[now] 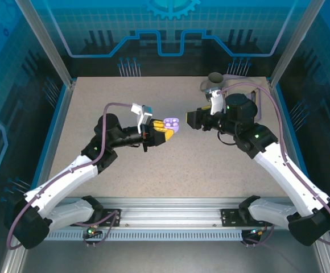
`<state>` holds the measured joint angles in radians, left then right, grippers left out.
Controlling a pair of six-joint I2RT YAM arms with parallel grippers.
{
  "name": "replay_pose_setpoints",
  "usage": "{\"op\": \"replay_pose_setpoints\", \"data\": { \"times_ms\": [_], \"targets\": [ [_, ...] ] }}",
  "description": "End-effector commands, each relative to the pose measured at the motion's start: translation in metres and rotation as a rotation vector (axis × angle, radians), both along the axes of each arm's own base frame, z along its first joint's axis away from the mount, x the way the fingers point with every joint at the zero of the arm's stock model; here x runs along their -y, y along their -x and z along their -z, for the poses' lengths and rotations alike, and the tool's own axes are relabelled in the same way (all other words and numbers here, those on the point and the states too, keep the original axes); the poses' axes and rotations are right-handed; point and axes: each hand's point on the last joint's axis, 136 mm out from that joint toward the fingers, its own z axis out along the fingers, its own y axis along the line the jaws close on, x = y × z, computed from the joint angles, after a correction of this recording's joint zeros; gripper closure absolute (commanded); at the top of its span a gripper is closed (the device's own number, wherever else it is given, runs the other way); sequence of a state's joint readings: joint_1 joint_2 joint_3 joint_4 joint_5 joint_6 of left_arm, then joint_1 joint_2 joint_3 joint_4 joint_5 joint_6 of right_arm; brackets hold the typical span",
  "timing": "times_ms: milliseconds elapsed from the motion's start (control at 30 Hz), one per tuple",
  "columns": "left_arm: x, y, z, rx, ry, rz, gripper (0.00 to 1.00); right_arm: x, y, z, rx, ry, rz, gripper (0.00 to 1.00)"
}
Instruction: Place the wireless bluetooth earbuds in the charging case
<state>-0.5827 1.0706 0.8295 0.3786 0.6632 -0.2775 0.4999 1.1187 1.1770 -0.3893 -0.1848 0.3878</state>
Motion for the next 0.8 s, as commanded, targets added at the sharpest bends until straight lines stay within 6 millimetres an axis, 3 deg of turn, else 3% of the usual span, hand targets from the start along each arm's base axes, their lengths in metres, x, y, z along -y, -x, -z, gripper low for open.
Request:
{"op": "replay_pose_setpoints", "data": {
  "times_ms": [0, 300, 767],
  "targets": [
    [0.003, 0.017, -0.021, 0.086, 0.017, 0.073, 0.85, -0.008, 0.008, 0.009, -0.047, -0.022, -0.09, 0.4],
    [0.013, 0.022, -0.018, 0.087, -0.002, 0.112, 0.85, -0.022, 0.012, 0.009, -0.068, -0.058, -0.175, 0.42],
    [0.02, 0.012, -0.004, 0.038, -0.025, 0.106, 0.85, -0.038, 0.027, -0.007, -0.039, -0.108, -0.273, 0.42]
  ]
}}
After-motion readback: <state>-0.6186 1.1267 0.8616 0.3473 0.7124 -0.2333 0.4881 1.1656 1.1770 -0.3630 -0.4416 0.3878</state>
